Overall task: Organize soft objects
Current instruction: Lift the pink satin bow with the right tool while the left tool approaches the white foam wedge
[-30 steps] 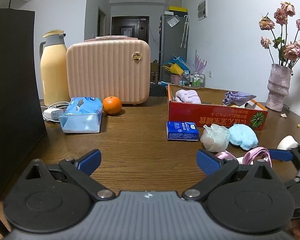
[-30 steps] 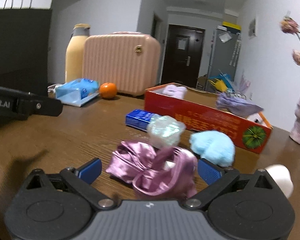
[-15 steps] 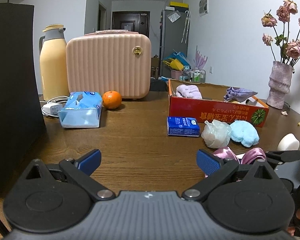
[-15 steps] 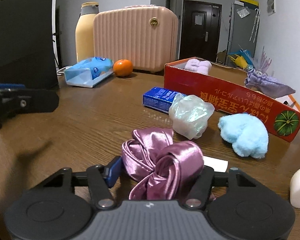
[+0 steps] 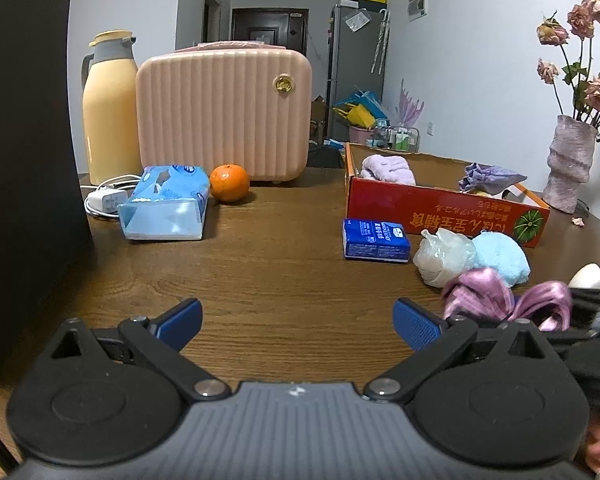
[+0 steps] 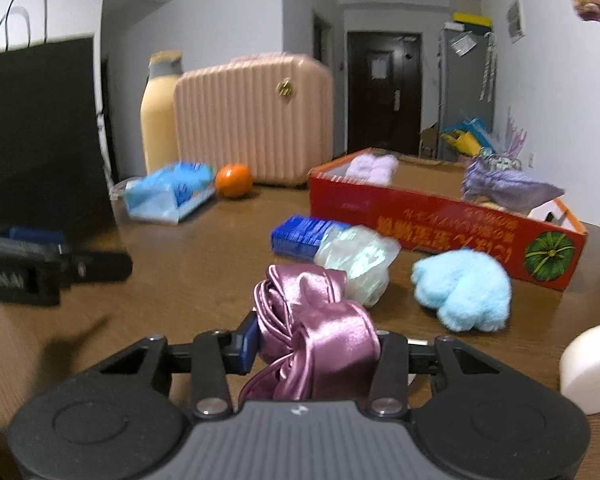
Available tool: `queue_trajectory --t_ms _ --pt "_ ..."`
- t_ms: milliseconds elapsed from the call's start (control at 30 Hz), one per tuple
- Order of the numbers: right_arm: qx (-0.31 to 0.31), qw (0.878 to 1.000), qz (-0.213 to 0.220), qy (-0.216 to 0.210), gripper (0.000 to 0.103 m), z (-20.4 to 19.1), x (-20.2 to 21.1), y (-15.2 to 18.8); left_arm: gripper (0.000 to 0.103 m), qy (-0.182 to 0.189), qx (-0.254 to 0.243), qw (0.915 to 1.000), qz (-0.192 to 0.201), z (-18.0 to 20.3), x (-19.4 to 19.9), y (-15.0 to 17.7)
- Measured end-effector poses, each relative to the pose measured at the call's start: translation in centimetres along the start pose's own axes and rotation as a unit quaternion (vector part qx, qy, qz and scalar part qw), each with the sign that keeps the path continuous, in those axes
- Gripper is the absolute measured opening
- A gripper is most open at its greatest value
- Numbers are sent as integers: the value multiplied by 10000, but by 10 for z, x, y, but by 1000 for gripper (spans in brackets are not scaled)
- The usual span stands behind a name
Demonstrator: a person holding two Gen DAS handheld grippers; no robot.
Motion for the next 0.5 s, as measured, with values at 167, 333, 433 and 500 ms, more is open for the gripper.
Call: queue_trajectory --t_ms 167,333,433,500 --pt "-321 9986 413 32 41 17 20 -7 103 -48 38 10000 -30 -1 -4 0" --pt "-530 9968 593 47 42 31 31 -8 103 -74 14 10000 15 2 -7 0" --pt "-575 9959 696 78 42 35 38 -9 103 -133 18 9999 24 3 -9 0" --pt "-634 9952 733 107 42 40 40 -10 103 -167 40 9998 35 2 -9 0"
Point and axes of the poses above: each gripper's, at about its wrist camera, not at the fingertips, and x roughly against the way its jaws point, z to its right, y to its underside, the point moved 7 cm from there along -x, roughly the way its jaws point, and after that the axes turned 14 degrees about -z, right-handed, at the moved point
